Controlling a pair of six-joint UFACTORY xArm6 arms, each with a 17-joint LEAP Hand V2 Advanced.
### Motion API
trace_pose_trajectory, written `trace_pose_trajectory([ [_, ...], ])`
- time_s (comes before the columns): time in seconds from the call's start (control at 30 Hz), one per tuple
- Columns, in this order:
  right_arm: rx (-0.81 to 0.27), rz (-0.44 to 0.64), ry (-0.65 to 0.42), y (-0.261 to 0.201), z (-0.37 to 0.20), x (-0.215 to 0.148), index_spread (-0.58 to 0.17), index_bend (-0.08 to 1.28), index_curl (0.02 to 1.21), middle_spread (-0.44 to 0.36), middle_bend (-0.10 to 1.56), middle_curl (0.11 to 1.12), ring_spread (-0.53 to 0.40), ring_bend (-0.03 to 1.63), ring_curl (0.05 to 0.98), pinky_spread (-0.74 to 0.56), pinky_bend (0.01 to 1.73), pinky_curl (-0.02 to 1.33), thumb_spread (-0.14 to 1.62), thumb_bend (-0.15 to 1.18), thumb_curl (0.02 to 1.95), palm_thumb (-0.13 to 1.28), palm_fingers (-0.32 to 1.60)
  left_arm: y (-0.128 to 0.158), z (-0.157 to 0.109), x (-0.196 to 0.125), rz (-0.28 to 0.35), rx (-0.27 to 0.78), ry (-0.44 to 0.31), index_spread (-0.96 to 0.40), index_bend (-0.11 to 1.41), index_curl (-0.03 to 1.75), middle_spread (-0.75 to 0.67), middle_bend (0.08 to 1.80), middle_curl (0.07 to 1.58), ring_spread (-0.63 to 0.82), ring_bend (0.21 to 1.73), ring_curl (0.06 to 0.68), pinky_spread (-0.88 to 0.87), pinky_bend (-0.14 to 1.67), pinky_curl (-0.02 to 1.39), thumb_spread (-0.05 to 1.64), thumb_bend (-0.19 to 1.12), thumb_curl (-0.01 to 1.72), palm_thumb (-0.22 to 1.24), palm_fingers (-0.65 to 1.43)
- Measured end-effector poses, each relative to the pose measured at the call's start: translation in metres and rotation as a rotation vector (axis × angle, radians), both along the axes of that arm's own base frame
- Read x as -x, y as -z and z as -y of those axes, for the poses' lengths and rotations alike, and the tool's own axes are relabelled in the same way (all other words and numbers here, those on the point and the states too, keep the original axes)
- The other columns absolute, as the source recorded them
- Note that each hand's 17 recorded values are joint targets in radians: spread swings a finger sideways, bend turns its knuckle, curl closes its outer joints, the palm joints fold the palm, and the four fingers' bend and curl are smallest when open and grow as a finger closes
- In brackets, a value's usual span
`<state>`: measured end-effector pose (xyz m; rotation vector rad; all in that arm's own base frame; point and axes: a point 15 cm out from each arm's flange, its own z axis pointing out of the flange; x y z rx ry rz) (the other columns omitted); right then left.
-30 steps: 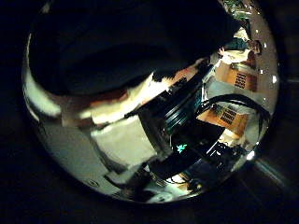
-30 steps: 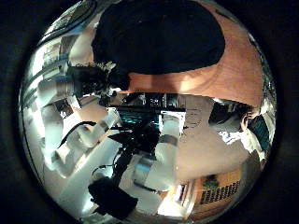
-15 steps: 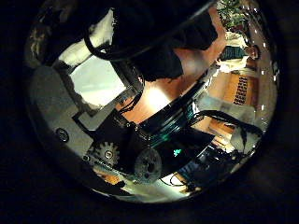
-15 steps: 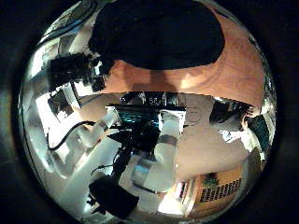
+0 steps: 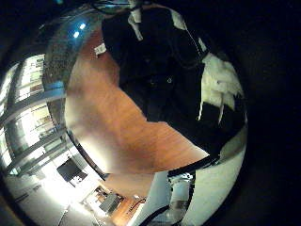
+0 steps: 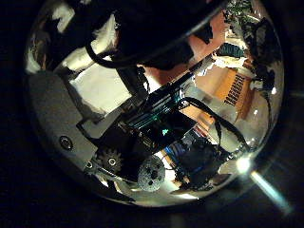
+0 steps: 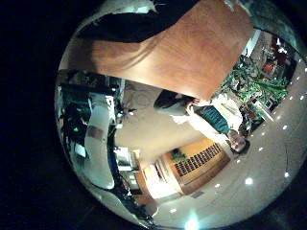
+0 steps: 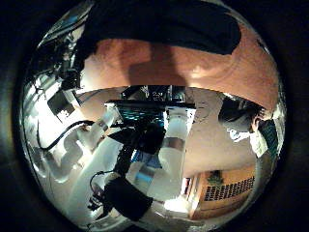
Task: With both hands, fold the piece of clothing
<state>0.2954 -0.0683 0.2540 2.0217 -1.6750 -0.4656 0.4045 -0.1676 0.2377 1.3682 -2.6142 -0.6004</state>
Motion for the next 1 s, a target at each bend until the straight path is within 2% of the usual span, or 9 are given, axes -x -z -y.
trace_pose_trajectory([
  [0.27, -0.005, 0.036, -0.020, 0.055, -0.001, 0.004, -0.343, 0.15, 0.25, 0.025, 0.27, 0.37, 0.123, 0.58, 0.254, 0.32, 0.60, 0.26, 1.08, -0.02, 0.26, 0.17, 0.06, -0.012, 0.013, -0.006, -0.014, 0.047, -0.019, -0.63, 0.81, 0.95, -0.46, 1.21, 0.85, -0.39, 1.48, 0.535, -0.54, 1.24, 0.77, 1.03, -0.02, 0.54, 0.66, 1.11],
  [0.57, 0.010, 0.084, 0.002, 0.060, 0.004, -0.008, -0.332, 0.16, 0.26, 0.026, 0.27, 0.37, 0.137, 0.54, 0.249, 0.32, 0.57, 0.26, 1.07, -0.02, 0.27, 0.23, 0.05, -0.022, 0.006, -0.015, -0.047, 0.034, -0.014, -0.65, 0.76, 1.02, -0.46, 1.22, 0.84, -0.39, 1.48, 0.530, -0.54, 1.22, 0.79, 1.04, -0.02, 0.54, 0.66, 1.12],
  [0.77, 0.096, 0.179, -0.008, 0.068, 0.020, -0.033, -0.308, 0.16, 0.27, 0.019, 0.27, 0.37, 0.132, 0.54, 0.249, 0.31, 0.54, 0.26, 1.07, -0.01, 0.29, 0.32, 0.09, -0.028, -0.004, -0.019, -0.062, 0.026, -0.015, -0.66, 0.73, 1.06, -0.45, 1.22, 0.84, -0.39, 1.48, 0.527, -0.55, 1.21, 0.80, 1.04, -0.02, 0.54, 0.66, 1.12],
  [0.93, 0.106, 0.185, 0.018, 0.090, 0.020, -0.043, -0.265, 0.15, 0.27, -0.011, 0.30, 0.38, 0.066, 0.58, 0.259, 0.28, 0.52, 0.25, 1.10, 0.00, 0.30, 0.42, 0.20, -0.033, -0.009, -0.017, -0.073, 0.030, -0.014, -0.67, 0.72, 1.08, -0.45, 1.22, 0.83, -0.39, 1.48, 0.525, -0.55, 1.20, 0.81, 1.04, -0.02, 0.55, 0.66, 1.12],
  [0.97, 0.107, 0.190, 0.022, 0.092, 0.021, -0.045, -0.258, 0.15, 0.27, -0.035, 0.33, 0.39, 0.020, 0.65, 0.277, 0.24, 0.52, 0.25, 1.10, 0.00, 0.31, 0.44, 0.31, -0.034, -0.010, -0.015, -0.077, 0.031, -0.012, -0.67, 0.71, 1.09, -0.45, 1.22, 0.83, -0.39, 1.48, 0.525, -0.56, 1.20, 0.82, 1.04, -0.02, 0.55, 0.66, 1.12],
  [1.0, 0.107, 0.201, 0.025, 0.094, 0.021, -0.048, -0.255, 0.13, 0.26, -0.068, 0.37, 0.40, -0.055, 0.73, 0.292, 0.14, 0.58, 0.25, 1.11, 0.00, 0.31, 0.47, 0.45, -0.037, -0.011, -0.015, -0.077, 0.035, -0.009, -0.68, 0.71, 1.09, -0.45, 1.22, 0.83, -0.39, 1.48, 0.526, -0.56, 1.19, 0.82, 1.05, -0.02, 0.55, 0.67, 1.12],
])
